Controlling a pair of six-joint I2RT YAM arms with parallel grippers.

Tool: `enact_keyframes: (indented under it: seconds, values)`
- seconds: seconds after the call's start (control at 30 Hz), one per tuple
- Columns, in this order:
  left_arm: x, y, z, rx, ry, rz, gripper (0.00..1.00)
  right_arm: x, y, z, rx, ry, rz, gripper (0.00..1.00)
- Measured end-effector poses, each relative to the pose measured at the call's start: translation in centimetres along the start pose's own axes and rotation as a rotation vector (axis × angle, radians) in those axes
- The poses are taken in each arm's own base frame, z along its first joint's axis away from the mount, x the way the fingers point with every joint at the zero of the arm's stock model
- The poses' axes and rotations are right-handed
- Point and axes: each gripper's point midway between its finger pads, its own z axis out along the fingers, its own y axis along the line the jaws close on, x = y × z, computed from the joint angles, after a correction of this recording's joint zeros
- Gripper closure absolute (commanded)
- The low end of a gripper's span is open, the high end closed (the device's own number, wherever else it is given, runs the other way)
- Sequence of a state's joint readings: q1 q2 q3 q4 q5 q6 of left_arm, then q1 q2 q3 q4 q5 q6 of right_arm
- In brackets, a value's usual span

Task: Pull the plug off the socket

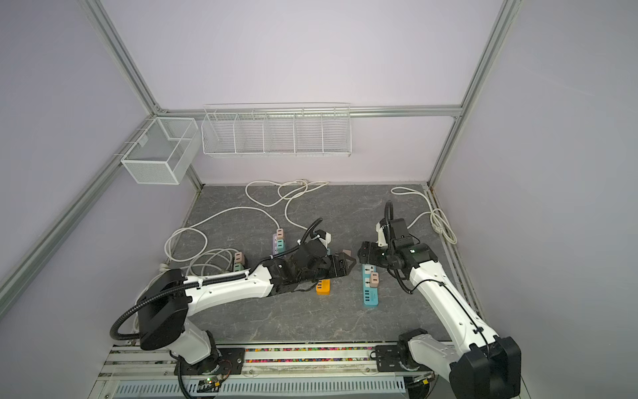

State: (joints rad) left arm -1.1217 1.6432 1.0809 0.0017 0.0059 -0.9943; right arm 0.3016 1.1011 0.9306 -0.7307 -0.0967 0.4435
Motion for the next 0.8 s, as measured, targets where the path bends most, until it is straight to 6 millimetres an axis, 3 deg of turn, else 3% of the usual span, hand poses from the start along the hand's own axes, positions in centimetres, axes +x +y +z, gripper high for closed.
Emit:
enact_keyframes:
  seconds: [0.4, 0.8]
  values:
    - [4.3, -0.6, 4.6, 0.023, 0.168, -0.014, 0.32, 3.1, -2.8, -3.4, 0.125, 0.026, 0.025, 0.11]
    - [8.0, 2.4, 8.3, -0.044, 0.272, -0.053, 0.48, 7.8, -5.4, -1.7, 0.195, 0.119, 0.088, 0.11]
